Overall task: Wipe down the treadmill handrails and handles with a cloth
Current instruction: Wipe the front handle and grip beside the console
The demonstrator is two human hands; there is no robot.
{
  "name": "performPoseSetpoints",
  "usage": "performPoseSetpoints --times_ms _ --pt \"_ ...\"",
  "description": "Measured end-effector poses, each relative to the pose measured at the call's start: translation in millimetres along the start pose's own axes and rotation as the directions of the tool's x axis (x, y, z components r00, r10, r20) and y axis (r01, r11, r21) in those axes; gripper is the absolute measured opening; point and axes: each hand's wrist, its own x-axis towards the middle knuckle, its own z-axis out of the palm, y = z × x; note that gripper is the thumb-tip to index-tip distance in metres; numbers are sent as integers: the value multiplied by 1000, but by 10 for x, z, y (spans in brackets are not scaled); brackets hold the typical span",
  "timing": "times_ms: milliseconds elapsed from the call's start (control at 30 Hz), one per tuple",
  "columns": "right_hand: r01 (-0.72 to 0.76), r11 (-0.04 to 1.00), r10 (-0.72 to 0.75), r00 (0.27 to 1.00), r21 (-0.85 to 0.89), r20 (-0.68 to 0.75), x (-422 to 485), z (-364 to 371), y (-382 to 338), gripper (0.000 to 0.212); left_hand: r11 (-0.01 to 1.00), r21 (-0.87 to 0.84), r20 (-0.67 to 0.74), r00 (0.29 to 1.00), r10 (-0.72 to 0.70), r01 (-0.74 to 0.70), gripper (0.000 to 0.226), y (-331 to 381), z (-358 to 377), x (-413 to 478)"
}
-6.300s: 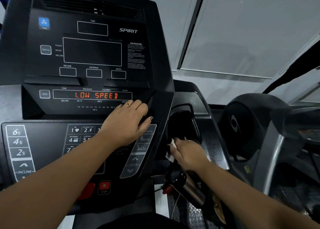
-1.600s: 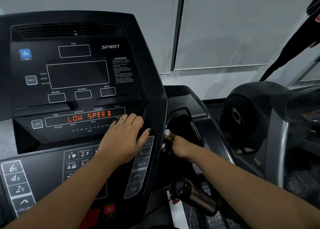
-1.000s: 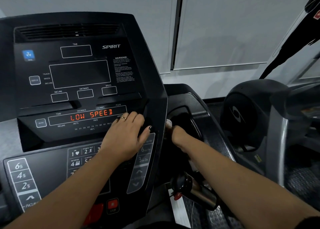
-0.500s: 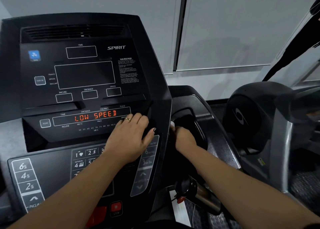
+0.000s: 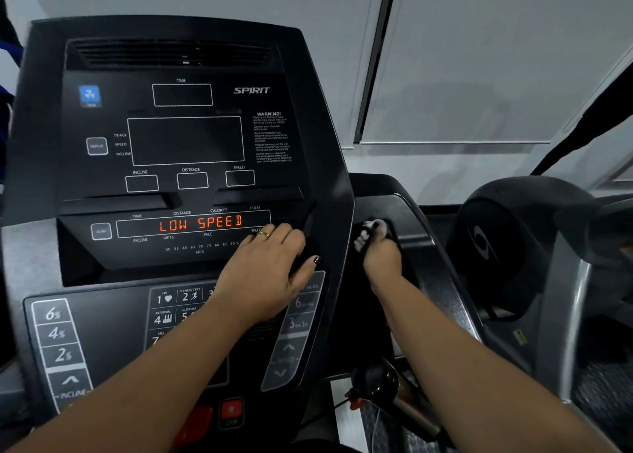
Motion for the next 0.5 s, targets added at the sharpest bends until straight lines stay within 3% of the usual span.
performPoseSetpoints --times_ms 67,133,233,300,367,433,500 --pt "80 935 -44 993 -344 110 -48 0 64 68 1000 -7 -3 1000 5 -5 32 5 5 10" --pt "155 841 -100 986 -518 133 -36 -19 123 69 1000 -8 3 1000 3 -3 31 -5 9 11" --pt "141 913 -132 990 -384 51 26 -78 96 64 1000 -14 11 1000 2 -2 32 -14 7 8" --pt "71 991 -77 995 -111 -56 48 -124 30 59 1000 -16 16 1000 -2 2 34 -15 3 3" --pt "74 990 -61 992 122 -112 3 -209 -46 55 1000 -25 17 1000 -5 6 34 -21 4 -4" --pt "253 957 -234 962 138 -143 -108 -333 -77 46 1000 -29 19 1000 -10 11 35 -27 10 -4" --pt "568 822 -567 811 -38 -145 -252 -520 -90 33 1000 -30 23 1000 -8 9 34 -24 10 9"
